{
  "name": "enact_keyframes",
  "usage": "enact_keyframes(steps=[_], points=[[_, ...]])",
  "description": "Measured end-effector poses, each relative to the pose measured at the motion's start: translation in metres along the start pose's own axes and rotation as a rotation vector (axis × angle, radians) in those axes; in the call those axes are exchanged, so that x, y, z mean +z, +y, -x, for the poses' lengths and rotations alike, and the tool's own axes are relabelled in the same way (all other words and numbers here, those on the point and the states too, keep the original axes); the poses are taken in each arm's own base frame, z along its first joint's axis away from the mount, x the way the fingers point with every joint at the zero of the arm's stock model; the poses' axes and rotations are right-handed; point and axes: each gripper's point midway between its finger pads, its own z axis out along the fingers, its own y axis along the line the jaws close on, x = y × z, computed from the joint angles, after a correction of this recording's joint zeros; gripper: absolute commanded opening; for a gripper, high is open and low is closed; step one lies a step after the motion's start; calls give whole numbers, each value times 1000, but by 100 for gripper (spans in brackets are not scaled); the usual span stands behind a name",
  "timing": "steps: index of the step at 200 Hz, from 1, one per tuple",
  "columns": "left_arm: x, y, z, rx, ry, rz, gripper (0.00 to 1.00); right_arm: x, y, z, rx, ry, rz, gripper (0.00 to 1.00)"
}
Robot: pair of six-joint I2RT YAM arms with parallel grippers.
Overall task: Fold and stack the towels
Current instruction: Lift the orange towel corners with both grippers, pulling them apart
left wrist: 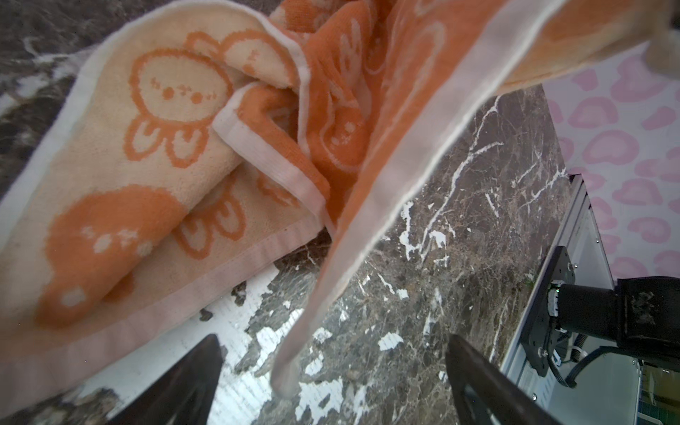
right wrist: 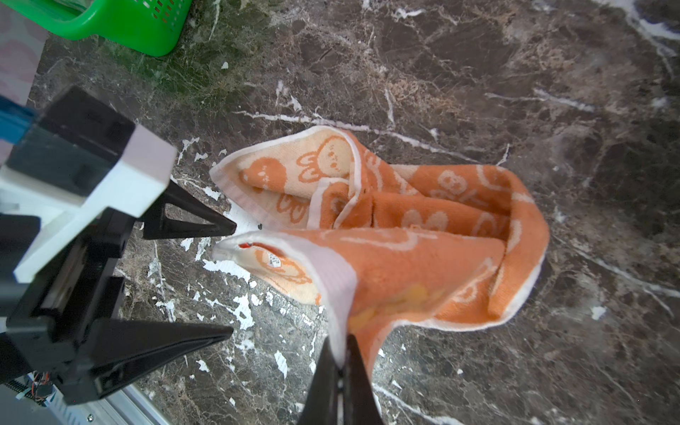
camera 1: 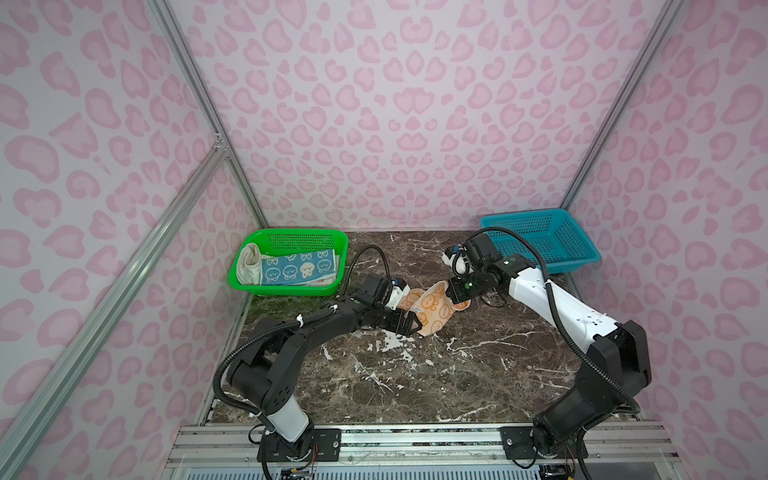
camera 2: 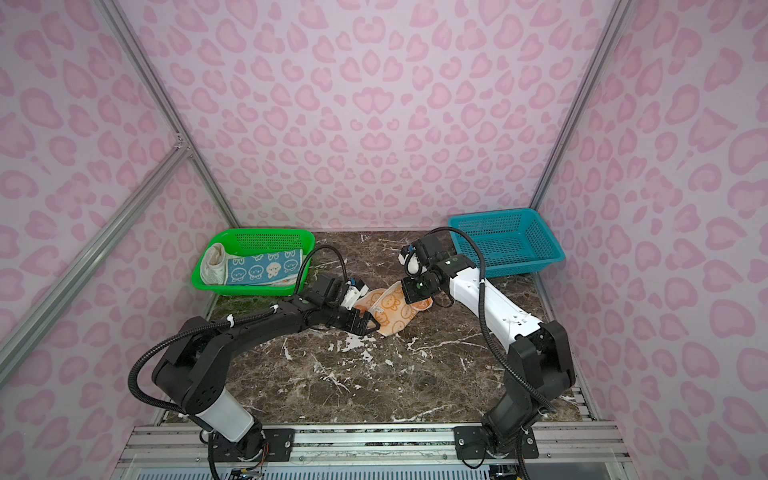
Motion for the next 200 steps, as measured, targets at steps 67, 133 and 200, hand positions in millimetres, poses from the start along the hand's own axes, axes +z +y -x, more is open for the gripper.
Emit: enact_keyframes(steps=[67,133,200], points=[[8,-3,22,17,-26,-15,55,-3,-5,-5,12,-1,-3,0],[11,-3,18,15,-12,-27,39,-6,-15,-8,33,-19,-13,0],[8,-2,15,17,1,-11,4,-14,-15,-6,35,-46,-11,0]])
